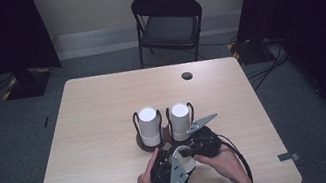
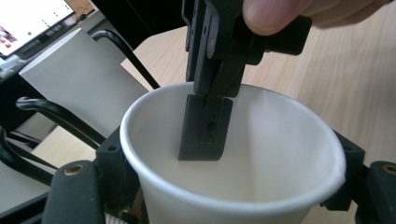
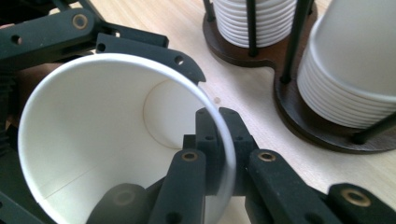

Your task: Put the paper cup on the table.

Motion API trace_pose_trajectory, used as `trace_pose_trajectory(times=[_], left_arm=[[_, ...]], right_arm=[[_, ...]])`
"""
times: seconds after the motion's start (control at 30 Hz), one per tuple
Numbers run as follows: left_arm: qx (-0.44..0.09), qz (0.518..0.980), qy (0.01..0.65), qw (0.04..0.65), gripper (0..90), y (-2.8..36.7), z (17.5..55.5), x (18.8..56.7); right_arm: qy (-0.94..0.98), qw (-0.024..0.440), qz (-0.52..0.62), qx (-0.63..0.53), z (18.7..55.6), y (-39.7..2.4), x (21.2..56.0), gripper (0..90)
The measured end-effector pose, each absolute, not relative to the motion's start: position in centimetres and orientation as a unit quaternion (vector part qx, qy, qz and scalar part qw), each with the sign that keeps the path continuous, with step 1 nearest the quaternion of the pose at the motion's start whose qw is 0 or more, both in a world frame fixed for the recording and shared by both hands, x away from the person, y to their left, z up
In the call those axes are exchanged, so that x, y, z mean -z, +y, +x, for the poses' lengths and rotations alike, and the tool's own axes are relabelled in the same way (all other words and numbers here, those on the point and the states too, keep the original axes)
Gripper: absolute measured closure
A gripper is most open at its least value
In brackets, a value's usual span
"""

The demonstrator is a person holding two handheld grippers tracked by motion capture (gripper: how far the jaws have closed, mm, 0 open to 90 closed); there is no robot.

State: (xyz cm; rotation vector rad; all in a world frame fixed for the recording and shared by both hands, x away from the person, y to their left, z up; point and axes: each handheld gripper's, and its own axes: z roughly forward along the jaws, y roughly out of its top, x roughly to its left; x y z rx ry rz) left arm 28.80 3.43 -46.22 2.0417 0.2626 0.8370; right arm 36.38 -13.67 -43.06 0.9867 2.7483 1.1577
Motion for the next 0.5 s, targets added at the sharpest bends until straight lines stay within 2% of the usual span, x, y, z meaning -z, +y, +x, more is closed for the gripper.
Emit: trace_pose_trajectory(times=[0.5], left_arm=[[-0.324, 0.811, 0.142, 0.465, 25.1, 4.04, 29.37, 46.65]], right_arm=[[0.846, 0.032, 0.341, -0.408, 35.77, -14.51, 43.05, 75.0]])
